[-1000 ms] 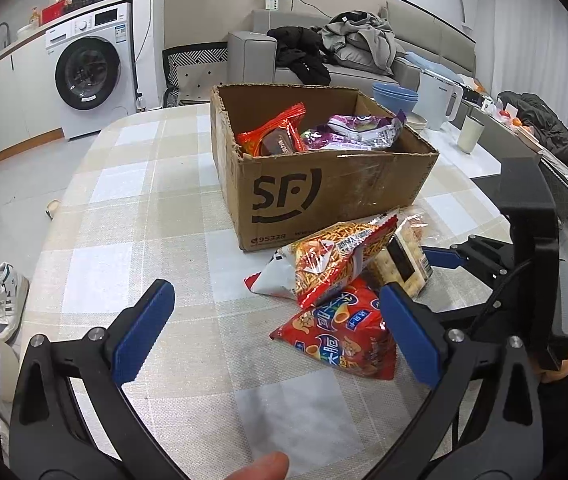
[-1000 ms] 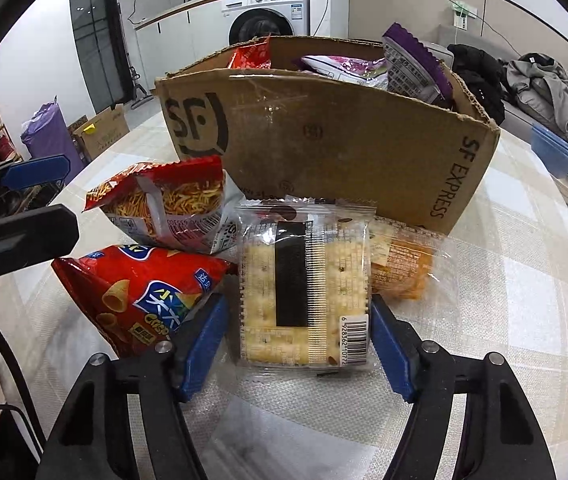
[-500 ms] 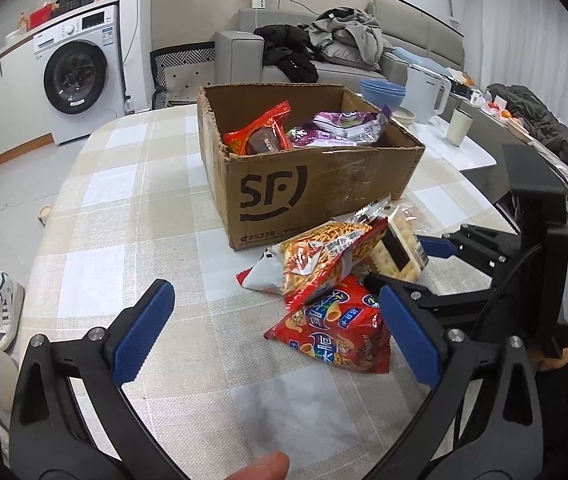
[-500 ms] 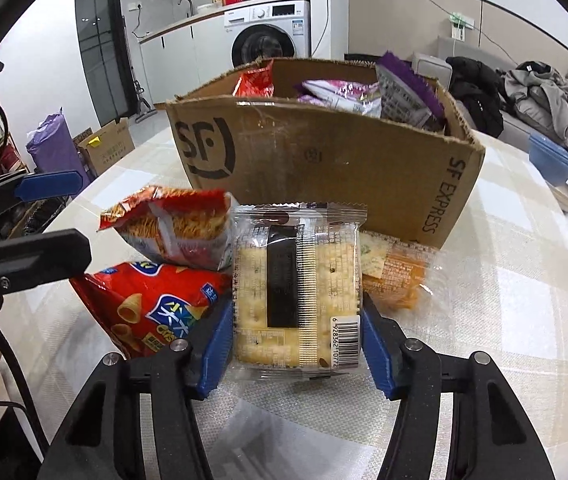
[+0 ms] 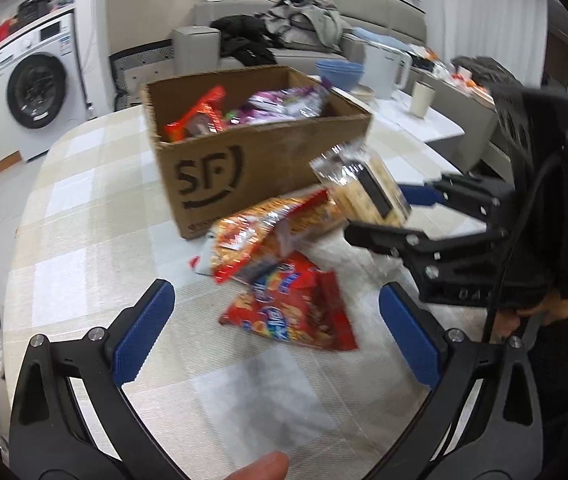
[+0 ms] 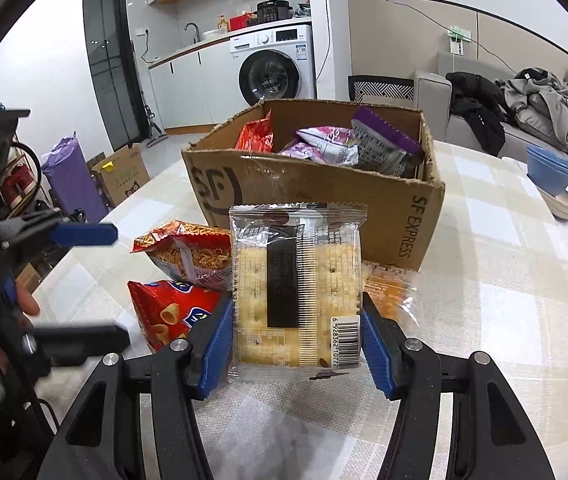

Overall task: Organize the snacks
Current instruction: 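Grasp the clear cracker pack with the right gripper, then grasp the red cookie pack with the left gripper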

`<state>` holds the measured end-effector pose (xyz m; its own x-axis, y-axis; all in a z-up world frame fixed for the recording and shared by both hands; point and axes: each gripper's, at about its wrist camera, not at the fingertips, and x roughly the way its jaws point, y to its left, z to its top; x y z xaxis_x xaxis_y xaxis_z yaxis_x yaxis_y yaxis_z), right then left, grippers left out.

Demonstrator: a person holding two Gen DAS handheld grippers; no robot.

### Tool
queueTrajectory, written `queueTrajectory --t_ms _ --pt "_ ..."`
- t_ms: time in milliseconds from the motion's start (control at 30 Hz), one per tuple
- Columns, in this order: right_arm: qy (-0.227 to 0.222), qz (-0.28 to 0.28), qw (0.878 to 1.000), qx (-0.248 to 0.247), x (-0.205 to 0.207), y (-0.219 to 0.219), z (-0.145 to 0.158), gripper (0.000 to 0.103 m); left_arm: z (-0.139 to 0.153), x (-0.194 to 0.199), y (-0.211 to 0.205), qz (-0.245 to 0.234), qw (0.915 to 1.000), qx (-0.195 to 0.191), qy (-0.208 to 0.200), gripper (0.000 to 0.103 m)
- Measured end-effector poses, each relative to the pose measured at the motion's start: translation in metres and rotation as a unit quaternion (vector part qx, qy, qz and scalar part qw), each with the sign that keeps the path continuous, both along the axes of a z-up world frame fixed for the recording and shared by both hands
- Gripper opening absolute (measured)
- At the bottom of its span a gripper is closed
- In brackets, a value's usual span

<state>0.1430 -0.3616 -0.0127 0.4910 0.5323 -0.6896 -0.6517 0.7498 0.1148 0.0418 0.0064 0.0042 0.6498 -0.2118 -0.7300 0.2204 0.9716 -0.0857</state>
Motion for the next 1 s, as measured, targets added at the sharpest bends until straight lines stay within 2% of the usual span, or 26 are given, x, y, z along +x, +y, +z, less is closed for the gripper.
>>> queueTrajectory --t_ms 200,300,567,700,867,1000 --pt "-0.004 -0.002 1.000 0.005 0.002 -0.007 0.005 0.060 -0.015 0.005 -0.008 -0.009 0.9997 0.000 0.021 0.102" --pt "-0.002 -0.006 1.000 0.007 0.003 -0.010 0.005 0.060 -0.025 0.012 -0.005 -0.002 0.9993 -0.014 0.035 0.102" --pt "-0.004 -0.008 1.000 0.012 0.001 -0.011 0.008 0.060 -0.054 0.031 0.001 0.025 0.9975 -0.022 0.062 0.101" --pt "-0.003 -0.009 1.000 0.013 0.002 -0.013 0.007 0.060 -0.063 0.039 0.001 0.022 0.9968 -0.032 0.071 0.090" --pt "-0.005 -0.011 1.000 0.016 0.001 -0.013 0.009 0.060 -0.071 0.043 -0.007 0.010 0.9975 -0.024 0.066 0.082" --pt "-0.008 -0.011 1.000 0.019 0.001 -0.014 0.011 0.060 -0.071 0.041 -0.011 -0.001 0.9978 -0.024 0.061 0.067"
